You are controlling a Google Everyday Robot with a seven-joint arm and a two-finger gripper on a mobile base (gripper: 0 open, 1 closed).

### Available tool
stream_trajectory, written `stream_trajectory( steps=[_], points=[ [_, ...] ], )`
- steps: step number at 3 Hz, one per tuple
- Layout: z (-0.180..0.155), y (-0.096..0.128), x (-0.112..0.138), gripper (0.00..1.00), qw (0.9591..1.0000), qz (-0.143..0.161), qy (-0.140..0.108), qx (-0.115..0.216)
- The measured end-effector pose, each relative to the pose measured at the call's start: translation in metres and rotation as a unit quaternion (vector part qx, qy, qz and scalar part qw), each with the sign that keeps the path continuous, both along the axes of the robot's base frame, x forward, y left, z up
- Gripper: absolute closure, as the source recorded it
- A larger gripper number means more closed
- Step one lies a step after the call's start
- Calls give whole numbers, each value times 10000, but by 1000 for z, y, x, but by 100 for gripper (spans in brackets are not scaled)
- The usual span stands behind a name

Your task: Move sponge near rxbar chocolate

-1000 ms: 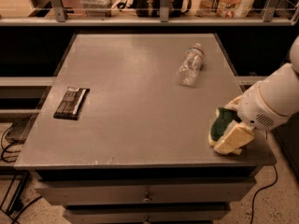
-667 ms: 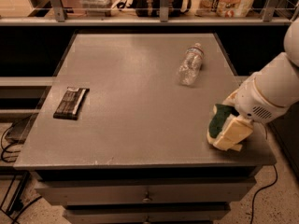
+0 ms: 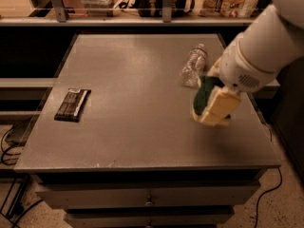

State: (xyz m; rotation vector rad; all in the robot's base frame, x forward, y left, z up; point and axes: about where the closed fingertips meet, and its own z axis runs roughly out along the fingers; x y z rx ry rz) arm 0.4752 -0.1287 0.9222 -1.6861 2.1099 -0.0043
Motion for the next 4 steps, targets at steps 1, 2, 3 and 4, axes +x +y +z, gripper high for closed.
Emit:
stream_trajectory(
  steps=[1,2,3,4],
  points=[
    [44,53,3,100,9978,597,-241,178],
    [54,58,5,100,9972,642,-327,213],
    [52,60,5,100,9970,682,-304,208],
    [54,96,14,100,9936,1013,-419,270]
  ],
)
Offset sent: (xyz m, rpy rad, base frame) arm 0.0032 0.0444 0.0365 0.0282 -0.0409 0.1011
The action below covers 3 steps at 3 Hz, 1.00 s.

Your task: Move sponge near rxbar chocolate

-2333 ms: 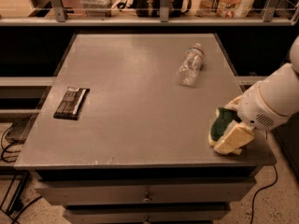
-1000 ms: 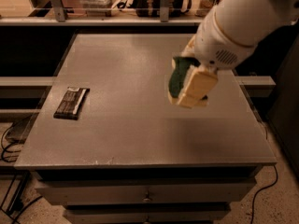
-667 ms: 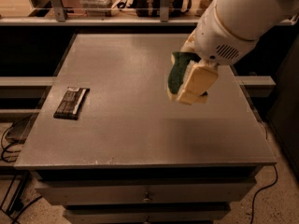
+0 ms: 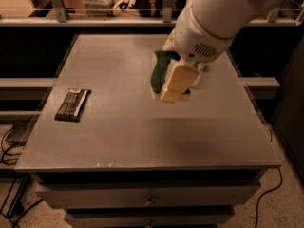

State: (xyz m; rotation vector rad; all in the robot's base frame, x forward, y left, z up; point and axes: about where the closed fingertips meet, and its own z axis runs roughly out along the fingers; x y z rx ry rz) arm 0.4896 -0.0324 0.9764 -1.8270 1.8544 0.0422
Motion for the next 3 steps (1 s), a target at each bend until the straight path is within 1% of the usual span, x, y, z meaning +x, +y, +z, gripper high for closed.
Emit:
stream_trajectory(
  steps=[1,2,3],
  points=[
    [6,61,10,100,9978,646,-122,120],
    [9,120,15,100,9919,1241,-168,200],
    [-3,170,17,100,9855,1687,-71,151]
  ],
)
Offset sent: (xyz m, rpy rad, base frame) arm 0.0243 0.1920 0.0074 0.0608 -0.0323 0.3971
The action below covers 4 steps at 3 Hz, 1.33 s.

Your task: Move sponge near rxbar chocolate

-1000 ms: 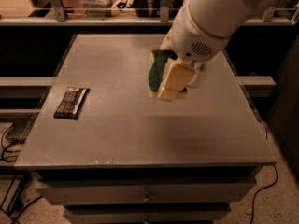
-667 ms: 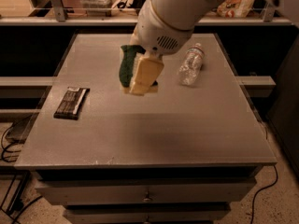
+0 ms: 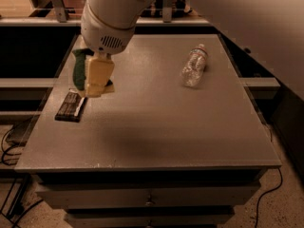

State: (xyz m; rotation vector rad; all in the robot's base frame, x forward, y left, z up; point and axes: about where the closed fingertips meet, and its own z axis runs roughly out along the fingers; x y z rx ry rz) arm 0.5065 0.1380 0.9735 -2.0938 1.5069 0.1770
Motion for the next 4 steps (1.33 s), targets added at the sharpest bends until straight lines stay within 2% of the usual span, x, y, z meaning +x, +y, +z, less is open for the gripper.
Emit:
stream_trajectory(
  steps=[1,2,3,4],
  points=[
    [-18,28,7,100,9998,161,106,-45],
    [-40,32,20,100,9996,70,247,-122],
    [-63,23,31,100,9988,-119,419,-208],
    [-81,21,35,82,9976,-169,622,-258]
  ],
)
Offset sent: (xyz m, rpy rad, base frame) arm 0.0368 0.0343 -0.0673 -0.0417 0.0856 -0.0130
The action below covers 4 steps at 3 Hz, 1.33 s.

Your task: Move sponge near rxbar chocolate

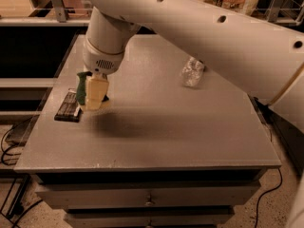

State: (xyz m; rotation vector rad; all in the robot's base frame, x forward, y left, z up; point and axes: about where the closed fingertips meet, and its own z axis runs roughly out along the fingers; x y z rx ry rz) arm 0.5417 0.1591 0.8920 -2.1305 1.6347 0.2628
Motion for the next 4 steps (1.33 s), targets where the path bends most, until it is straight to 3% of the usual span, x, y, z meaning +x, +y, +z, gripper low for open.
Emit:
stream_trajectory(
  steps=[3,4],
  points=[
    [-27,-6,2,12,9993,-161,288,-181],
    [-26,-9,3,0,9991,-215,338,-102]
  ],
)
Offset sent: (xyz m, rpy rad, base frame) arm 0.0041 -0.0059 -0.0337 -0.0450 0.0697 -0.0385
